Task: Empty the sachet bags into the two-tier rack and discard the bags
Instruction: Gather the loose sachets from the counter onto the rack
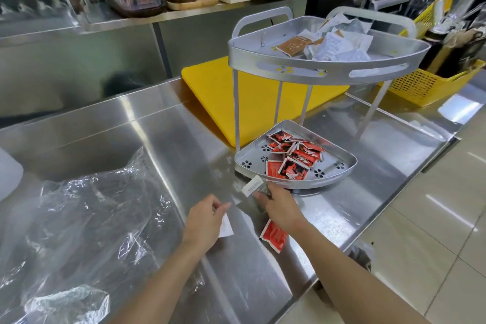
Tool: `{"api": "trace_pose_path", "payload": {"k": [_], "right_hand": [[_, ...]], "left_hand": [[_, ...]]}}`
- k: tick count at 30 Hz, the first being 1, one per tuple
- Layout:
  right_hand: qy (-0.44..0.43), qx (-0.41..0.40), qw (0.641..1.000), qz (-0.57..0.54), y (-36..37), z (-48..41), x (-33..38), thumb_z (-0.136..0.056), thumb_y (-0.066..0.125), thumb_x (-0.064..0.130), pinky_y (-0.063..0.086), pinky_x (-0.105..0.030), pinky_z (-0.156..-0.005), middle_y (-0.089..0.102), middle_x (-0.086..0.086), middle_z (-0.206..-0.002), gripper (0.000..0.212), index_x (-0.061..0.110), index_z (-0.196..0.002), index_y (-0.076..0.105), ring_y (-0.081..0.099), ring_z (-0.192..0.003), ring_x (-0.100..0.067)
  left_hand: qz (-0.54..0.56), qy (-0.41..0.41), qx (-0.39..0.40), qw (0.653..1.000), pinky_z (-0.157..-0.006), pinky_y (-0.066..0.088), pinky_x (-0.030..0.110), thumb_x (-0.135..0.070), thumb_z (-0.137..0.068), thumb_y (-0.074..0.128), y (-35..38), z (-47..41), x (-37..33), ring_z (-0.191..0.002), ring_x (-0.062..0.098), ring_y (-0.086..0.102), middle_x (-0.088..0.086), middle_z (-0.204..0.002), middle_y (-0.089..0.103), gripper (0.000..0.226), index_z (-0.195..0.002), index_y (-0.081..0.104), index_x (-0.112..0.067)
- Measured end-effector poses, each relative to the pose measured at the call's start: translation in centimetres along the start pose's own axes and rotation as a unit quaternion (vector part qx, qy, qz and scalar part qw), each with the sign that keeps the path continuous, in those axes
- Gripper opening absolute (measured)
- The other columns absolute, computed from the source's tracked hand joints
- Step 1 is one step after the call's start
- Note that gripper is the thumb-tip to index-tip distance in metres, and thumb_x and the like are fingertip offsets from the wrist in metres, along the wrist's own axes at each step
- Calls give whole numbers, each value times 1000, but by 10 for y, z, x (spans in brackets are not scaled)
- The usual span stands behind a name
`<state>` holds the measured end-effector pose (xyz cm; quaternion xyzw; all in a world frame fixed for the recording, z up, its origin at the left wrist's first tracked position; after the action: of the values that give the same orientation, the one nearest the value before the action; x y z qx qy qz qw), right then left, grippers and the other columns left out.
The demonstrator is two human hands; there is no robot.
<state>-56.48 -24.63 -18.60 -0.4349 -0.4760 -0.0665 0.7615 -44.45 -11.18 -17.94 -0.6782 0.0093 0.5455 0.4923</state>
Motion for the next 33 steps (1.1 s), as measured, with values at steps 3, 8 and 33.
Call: {"api": "trace_pose_path", "payload": {"k": [3,8,33], "right_hand": [[-1,-26,1000,-8,-19,3,-11,-86,59,25,40,-26,-68,65,-3,-88,13,13,-89,59,59,-79,-20],[-3,-49,999,11,-39,6,-28,-80,56,8,34,-19,-51,53,9,-65,23,22,-66,44,48,-60,-6],[-52,109,923,366,-24,-21,-27,-86,50,24,46,-39,-77,62,-12,-113,24,13,-107,49,58,-104,-33]], "left_hand": [[65,-95,0,993,-47,30,25,-44,-71,73,8,-2,3,-53,15,46,-6,-52,48,43,-55,44,-17],[1,-97,78,992,-45,17,27,-10,-70,64,38,-1,-4,-49,18,26,-2,-51,29,45,-47,26,-17],[-62,-100,202,972,-51,31,26,-25,-78,68,85,11,-19,-57,16,46,-4,-58,48,34,-56,43,-18]]}}
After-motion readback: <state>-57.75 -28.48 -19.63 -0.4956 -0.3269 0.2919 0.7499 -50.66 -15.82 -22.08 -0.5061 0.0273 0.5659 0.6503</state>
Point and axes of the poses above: each hand's wrist, its own z-axis away from the middle knuckle, its own y-axis out of the palm, x = y × z, the point moved 6 cm from there along -z, towards the middle knuckle
